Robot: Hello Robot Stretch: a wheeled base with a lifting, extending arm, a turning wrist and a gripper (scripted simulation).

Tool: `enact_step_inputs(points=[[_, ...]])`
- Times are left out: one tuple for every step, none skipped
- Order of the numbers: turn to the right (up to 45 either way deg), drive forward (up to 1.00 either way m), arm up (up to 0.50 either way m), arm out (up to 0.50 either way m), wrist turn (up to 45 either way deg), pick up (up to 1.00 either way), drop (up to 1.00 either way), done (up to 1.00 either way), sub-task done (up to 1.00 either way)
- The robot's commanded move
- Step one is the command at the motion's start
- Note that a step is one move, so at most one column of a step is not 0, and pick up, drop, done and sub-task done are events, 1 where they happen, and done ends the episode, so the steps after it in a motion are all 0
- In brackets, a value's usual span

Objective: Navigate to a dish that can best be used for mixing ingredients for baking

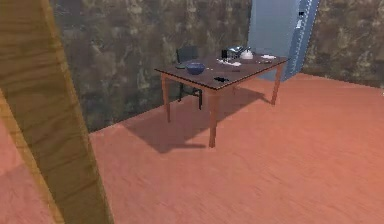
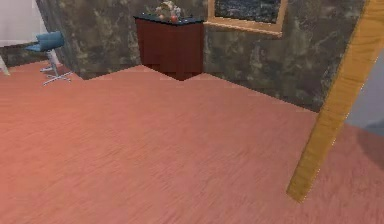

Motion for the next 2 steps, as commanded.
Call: enact_step_inputs(points=[[45.0,0.0,0.0,0.0,0.0,0.0,0.0,0.0,0.0],[30.0,0.0,0.0,0.0,0.0,0.0,0.0,0.0,0.0]])
